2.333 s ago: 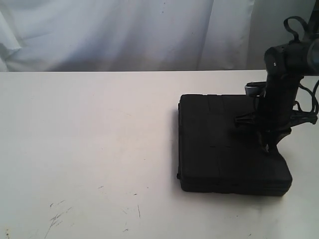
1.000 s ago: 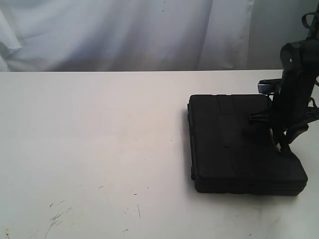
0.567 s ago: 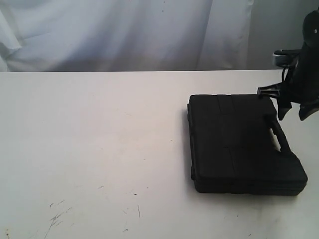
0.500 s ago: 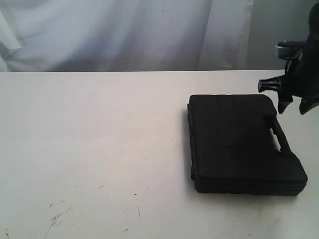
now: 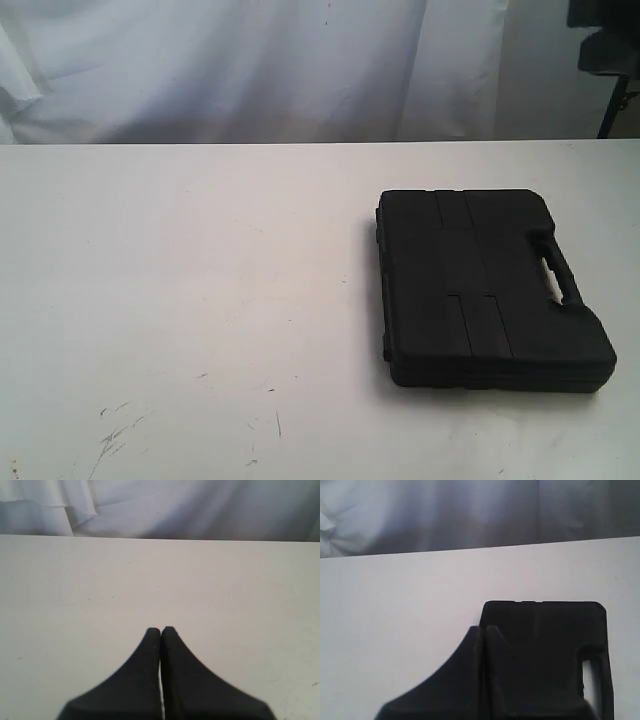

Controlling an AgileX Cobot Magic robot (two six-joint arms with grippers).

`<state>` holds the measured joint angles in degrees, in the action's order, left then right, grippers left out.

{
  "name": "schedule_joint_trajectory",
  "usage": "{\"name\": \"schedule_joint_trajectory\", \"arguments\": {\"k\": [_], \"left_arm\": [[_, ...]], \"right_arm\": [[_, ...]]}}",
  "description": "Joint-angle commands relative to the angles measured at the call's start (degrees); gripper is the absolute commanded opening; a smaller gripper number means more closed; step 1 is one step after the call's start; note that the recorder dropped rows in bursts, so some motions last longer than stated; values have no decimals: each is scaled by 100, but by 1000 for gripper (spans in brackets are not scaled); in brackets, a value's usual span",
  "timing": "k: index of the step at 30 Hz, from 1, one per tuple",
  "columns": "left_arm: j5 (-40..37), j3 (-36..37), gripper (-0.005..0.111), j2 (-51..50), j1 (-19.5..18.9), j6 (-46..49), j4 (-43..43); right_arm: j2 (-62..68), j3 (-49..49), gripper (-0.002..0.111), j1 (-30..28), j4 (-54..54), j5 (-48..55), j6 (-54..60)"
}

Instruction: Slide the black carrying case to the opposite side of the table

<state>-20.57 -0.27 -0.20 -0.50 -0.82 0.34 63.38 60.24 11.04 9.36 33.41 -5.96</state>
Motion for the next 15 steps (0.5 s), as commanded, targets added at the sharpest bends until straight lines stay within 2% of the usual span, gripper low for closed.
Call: {"name": "schedule_joint_trajectory", "arguments": {"k": [1, 4, 5, 15], "left_arm": [[83, 27, 0, 20, -15, -50, 20], [83, 27, 0, 20, -15, -50, 20], [83, 27, 0, 20, -15, -50, 20], [83, 27, 0, 20, -15, -50, 20]], "right_arm": [[-1094, -693, 0, 69, 46, 60, -310], [-1811, -724, 0, 69, -38, 1354, -335], [-2023, -724, 0, 69, -106, 1471, -335], [-3092, -724, 0, 69, -314, 1446, -299]]}}
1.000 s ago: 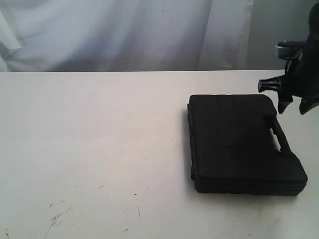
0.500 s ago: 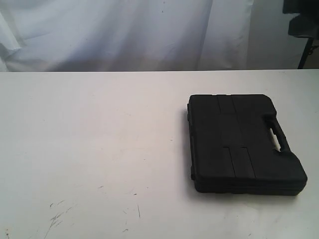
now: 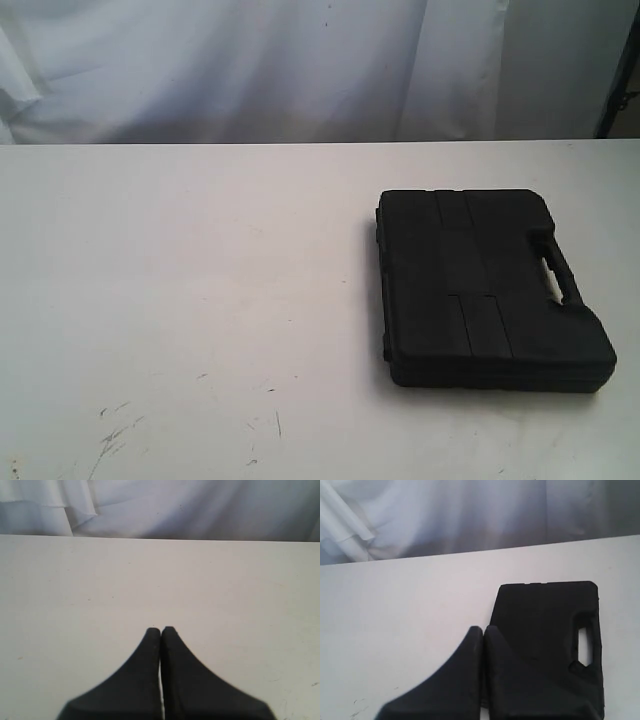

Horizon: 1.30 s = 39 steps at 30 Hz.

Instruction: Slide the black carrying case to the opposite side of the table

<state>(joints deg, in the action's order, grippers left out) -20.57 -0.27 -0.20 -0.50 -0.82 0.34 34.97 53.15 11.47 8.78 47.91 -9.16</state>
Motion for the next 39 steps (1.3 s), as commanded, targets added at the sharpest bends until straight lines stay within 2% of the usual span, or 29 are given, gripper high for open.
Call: {"name": "schedule_joint_trajectory", "arguments": {"k": [1, 6, 11, 14, 19, 22, 26, 30, 39], "left_arm": [[83, 27, 0, 20, -15, -50, 20], [83, 27, 0, 20, -15, -50, 20], [83, 27, 0, 20, -15, -50, 20], [83, 27, 0, 20, -15, -50, 20], [83, 27, 0, 20, -15, -50, 20], [83, 27, 0, 20, -15, -50, 20], [83, 27, 0, 20, -15, -50, 20], [83, 27, 0, 20, -15, -50, 20], [83, 27, 0, 20, -15, -50, 20]], "right_arm": [[-313, -29, 0, 26, -362, -8, 21], [-731, -408, 0, -328, -583, -304, 21], [-1401, -1504, 0, -1234, -470, -1175, 21], [-1899, -2172, 0, -1521, -439, -1649, 21], [-2831, -3185, 0, -1507, -346, -2136, 567], [-2984, -3421, 0, -1507, -346, -2197, 916], [-3117, -4377, 0, -1507, -394, -3037, 1040], [-3497, -5150, 0, -1507, -479, -3184, 1248], [-3497, -5315, 0, -1507, -336, -2864, 1224]]}}
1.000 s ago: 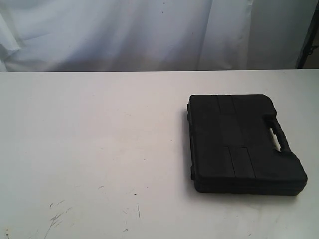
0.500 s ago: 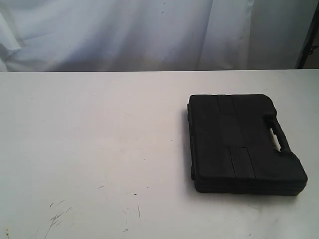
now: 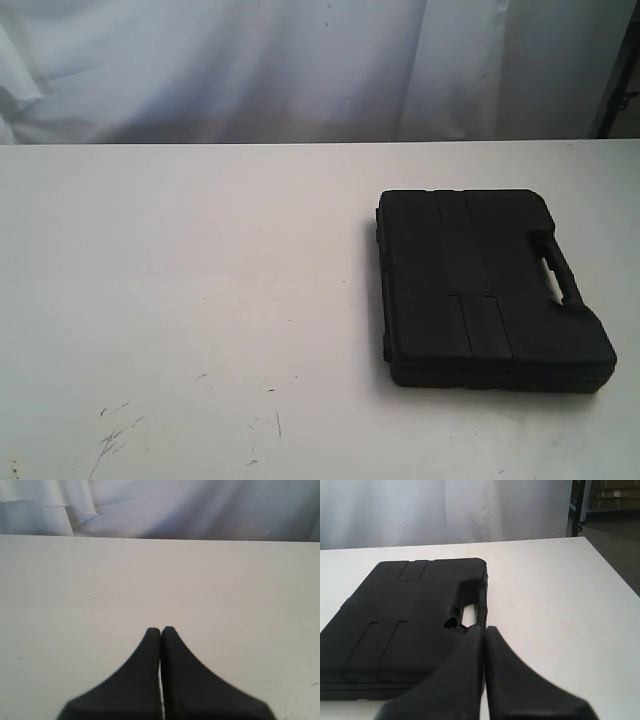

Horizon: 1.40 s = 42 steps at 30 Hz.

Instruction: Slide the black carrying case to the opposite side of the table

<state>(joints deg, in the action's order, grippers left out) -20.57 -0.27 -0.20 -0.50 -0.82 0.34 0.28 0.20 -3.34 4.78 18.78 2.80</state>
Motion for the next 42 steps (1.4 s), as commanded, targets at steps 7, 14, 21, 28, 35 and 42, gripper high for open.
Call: {"name": "schedule_joint_trajectory", "arguments": {"k": [7, 14, 21, 28, 35, 42], "left_arm": [[83, 27, 0, 20, -15, -50, 20], [83, 27, 0, 20, -15, -50, 20], [83, 27, 0, 20, -15, -50, 20], [83, 27, 0, 20, -15, -50, 20], [83, 27, 0, 20, -15, -50, 20], [83, 27, 0, 20, -15, -50, 20]], "right_arm": [[-28, -20, 0, -26, 53, 116, 146], [-28, -20, 0, -26, 53, 105, 146], [-28, -20, 0, -26, 53, 105, 146], [-28, -20, 0, -26, 53, 105, 146], [-28, -20, 0, -26, 53, 105, 146], [-28, -20, 0, -26, 53, 105, 146]]}}
